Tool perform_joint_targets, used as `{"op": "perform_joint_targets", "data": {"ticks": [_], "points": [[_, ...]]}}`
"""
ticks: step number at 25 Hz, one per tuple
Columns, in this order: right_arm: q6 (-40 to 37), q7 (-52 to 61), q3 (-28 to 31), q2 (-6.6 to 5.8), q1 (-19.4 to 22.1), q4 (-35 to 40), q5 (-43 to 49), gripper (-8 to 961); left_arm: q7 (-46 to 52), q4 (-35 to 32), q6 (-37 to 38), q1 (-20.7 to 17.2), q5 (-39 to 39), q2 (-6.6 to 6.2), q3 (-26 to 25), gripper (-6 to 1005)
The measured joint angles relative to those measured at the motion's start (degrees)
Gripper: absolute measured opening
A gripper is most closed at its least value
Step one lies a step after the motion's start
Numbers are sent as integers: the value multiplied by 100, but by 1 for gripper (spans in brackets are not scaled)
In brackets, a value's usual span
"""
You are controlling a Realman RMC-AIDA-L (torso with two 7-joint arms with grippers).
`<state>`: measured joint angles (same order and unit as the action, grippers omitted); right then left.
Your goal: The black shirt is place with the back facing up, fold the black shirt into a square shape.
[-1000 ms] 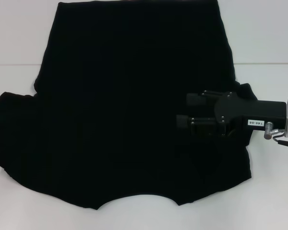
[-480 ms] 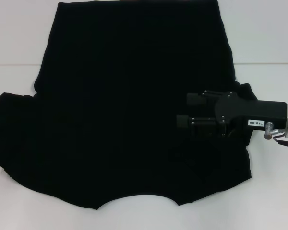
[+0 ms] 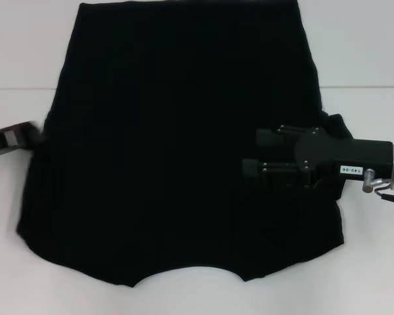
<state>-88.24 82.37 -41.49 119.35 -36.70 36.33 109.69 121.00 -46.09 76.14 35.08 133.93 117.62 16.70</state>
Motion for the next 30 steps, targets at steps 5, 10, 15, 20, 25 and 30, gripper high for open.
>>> {"op": "perform_joint_targets", "data": {"ticks": [5,10,15,20,25,30], "points": [[0,-2,1,0,31,-3,0,796,-349,387,31,255,-340,115,617,1],[0,-2,12,0,34,-4,-2,794,-531,627,-75,486,-367,209,1255,54],[0,-10,74,-8,19,0,-11,791,-555,629,-126,495,-381,257,1492,107],[0,-8,86,-26,-7,9,-17,788,-547,524,-387,329,-401,222,1306,228],[-3,42,141,-37,-19,9,-18,786,-517,418,-581,127,-505,181,714,378],[0,238,195,-58,-38,33,-18,783,-427,623,-1329,93,-471,187,662,582]]}}
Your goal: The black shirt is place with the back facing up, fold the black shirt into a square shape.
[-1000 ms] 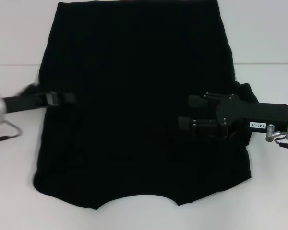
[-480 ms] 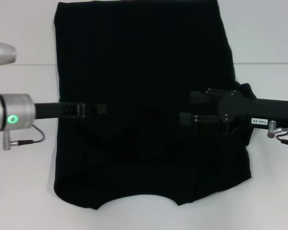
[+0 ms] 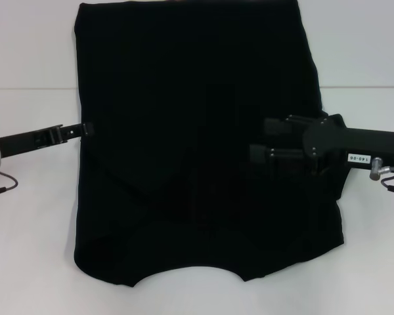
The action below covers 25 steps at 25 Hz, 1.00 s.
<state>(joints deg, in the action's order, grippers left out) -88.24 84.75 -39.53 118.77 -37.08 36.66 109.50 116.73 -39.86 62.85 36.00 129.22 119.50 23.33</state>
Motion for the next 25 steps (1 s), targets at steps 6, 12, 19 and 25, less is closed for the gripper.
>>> {"op": "perform_joint_targets", "data": {"ticks": [6,12,19,25], "points": [[14,85,60,-5,-50,15,0,780,-32,581,-921,220,7,1,67,818],[37,103,85,8,-74,2,1,777,-66,781,-1688,385,-38,116,414,952],[70,146,86,15,-83,12,1,773,-63,1033,-2141,561,-49,145,678,952],[77,148,93,14,-82,10,1,770,-59,1046,-2199,614,-38,152,684,941]]}}
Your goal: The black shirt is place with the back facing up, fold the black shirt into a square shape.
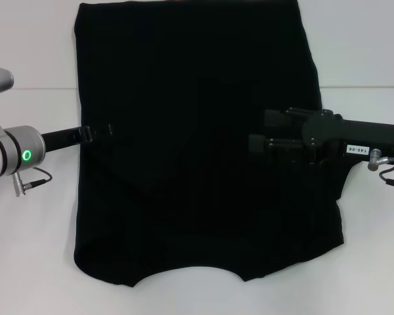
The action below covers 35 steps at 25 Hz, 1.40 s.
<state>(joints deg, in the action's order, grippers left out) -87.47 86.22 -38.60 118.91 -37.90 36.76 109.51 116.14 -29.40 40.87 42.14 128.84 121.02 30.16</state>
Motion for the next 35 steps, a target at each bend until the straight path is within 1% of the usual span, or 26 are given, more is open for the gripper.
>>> {"op": "perform_joint_targets", "data": {"ticks": [4,6,8,15,21,26,35], "points": [[2,7,2,0,2,-3,0,767,20,185,-137,62,37,-40,6,904],[2,8,2,0,2,-3,-1,766,14,238,-238,72,37,-49,7,836],[4,9,2,0,2,-1,-1,765,2,248,-322,73,36,-31,8,767],[11,9,2,0,2,-5,-6,762,-3,239,-387,75,32,-13,7,518],[10,9,2,4,2,-8,-9,758,-4,243,-563,38,22,-6,7,553],[5,9,2,7,3,-7,-10,756,-4,275,-559,27,33,-2,7,582],[-23,9,2,8,17,14,-10,751,24,311,-409,45,36,2,101,581]]}}
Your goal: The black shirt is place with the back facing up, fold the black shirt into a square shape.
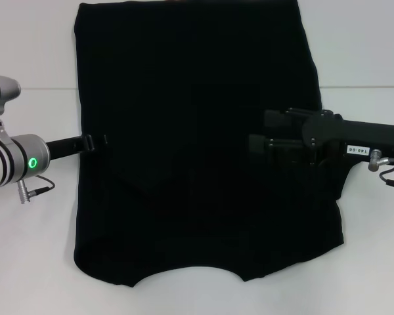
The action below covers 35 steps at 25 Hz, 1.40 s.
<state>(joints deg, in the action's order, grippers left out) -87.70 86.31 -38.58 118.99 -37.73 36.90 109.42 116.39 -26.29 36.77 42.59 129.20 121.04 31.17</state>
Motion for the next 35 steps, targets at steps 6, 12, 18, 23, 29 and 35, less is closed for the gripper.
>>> {"op": "perform_joint_targets", "data": {"ticks": [6,12,18,23,29,35], "points": [[-16,0,0,-6,30,0,-45,748,-20,-73,54,-23,-64,20,39,539],[-19,0,0,-8,39,1,-67,744,-99,-85,58,13,-39,15,39,344],[-20,0,0,-12,38,1,-70,741,-98,-87,240,59,-62,-5,53,153],[1,-1,0,-18,38,1,-70,738,-5,-87,438,247,-64,17,50,37],[34,-42,41,-17,50,-3,-84,735,41,-41,420,507,-73,126,27,15],[41,-126,79,-21,74,-29,-88,732,34,0,501,627,-411,263,50,16]]}}
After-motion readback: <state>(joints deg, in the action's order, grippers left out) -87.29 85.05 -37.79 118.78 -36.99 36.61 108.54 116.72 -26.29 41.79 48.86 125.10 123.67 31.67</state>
